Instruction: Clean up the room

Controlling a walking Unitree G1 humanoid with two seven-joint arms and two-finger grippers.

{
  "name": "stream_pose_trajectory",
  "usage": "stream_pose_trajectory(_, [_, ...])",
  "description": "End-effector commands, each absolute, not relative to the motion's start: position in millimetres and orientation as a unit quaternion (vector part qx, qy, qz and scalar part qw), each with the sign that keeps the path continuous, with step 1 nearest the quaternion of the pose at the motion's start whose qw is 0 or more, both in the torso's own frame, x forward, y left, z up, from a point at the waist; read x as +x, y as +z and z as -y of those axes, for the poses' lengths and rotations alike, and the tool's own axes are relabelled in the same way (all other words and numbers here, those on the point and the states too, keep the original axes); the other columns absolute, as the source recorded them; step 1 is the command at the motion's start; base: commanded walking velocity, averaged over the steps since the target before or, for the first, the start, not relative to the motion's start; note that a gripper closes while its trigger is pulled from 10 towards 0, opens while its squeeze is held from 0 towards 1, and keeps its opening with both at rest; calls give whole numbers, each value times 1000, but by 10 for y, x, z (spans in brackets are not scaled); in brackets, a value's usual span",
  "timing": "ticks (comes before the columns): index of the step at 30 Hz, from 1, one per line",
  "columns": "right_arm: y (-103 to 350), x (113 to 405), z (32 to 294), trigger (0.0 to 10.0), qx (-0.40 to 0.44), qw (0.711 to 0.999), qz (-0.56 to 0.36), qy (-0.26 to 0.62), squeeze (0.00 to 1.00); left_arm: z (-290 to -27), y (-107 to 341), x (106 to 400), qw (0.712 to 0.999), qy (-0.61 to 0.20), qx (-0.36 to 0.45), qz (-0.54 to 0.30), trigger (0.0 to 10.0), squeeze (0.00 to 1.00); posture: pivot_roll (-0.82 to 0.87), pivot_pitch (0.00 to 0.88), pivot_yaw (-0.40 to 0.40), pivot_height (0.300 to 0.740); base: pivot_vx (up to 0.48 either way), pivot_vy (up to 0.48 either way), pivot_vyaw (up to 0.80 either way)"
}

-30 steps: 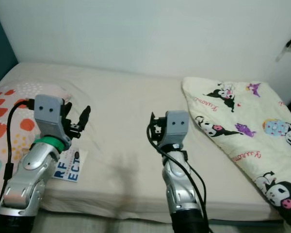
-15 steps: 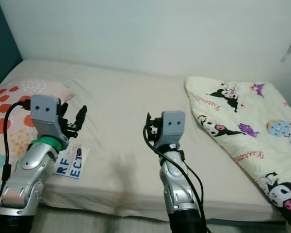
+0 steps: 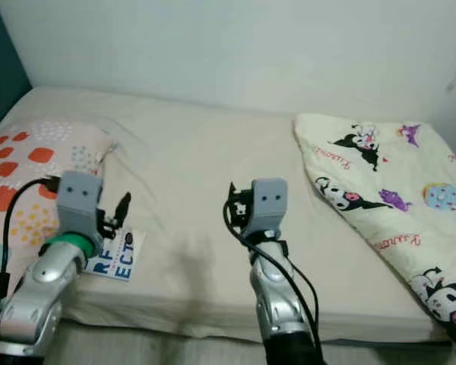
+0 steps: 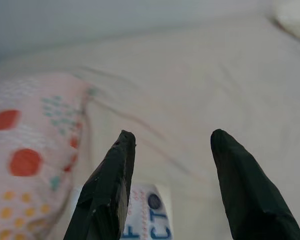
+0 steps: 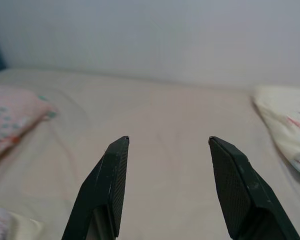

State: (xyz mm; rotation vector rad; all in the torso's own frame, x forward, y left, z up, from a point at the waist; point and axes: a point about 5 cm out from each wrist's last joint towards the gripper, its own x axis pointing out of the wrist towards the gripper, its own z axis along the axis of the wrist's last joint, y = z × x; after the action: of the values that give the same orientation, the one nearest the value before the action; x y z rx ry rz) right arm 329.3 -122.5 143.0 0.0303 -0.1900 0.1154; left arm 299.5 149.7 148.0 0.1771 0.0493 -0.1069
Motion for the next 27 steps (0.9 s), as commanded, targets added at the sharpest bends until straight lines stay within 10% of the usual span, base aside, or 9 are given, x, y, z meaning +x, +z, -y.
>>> stream_pose_trajectory(1, [1275, 3261, 1296, 10000, 14, 997, 62, 48, 0, -1415, 1433, 2995, 994, -65, 80, -34, 10000, 0, 31, 63, -28, 740, 0, 0, -800])
stream_pose_trajectory(27, [1278, 3269, 1253, 10000, 11, 996, 62, 63, 0, -1432, 1579, 3083, 998, -39, 39, -4, 10000, 0, 31, 61, -28, 740, 0, 0, -673])
